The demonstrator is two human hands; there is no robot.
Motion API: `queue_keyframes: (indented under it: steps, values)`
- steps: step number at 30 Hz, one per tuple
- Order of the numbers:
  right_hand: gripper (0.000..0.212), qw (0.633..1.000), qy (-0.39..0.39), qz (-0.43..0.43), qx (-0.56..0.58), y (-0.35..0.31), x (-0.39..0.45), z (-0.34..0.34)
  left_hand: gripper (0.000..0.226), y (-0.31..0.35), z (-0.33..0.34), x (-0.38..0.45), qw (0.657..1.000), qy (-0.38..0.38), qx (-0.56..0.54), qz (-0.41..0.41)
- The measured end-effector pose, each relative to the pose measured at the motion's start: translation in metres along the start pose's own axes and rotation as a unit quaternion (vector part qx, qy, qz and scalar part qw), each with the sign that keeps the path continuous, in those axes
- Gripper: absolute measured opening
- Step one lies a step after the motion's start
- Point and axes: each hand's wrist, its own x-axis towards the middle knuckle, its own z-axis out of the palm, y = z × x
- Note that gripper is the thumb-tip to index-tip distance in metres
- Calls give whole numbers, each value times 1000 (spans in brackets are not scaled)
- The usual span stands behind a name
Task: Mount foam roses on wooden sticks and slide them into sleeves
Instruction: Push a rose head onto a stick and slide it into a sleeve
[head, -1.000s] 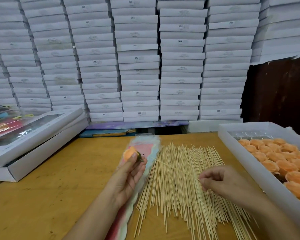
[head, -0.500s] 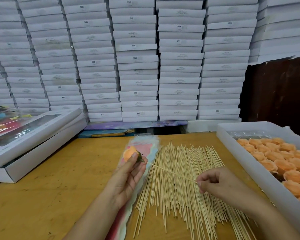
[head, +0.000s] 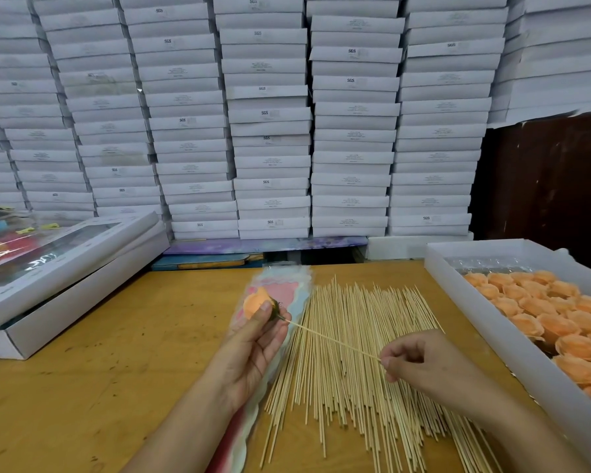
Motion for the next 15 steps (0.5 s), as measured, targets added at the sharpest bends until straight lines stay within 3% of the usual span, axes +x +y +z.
queue_keyframes:
  steps: [3,6,11,15]
  values:
    - [23,1000,5,-4,-4,1,1,3,18,-1,-1,0,1000,-3,4,-5]
    - [9,999,30,5,11,3,3,6,21,-1,-2,3,1000,-3,0,-2]
    - [25,992,105,-30,-58,6,6,11,13,-1,-4,4,1000,-4,7,-1]
    - [23,992,84,-49,-86,8,3,13,12,-2,-5,4,1000,-10,11,0]
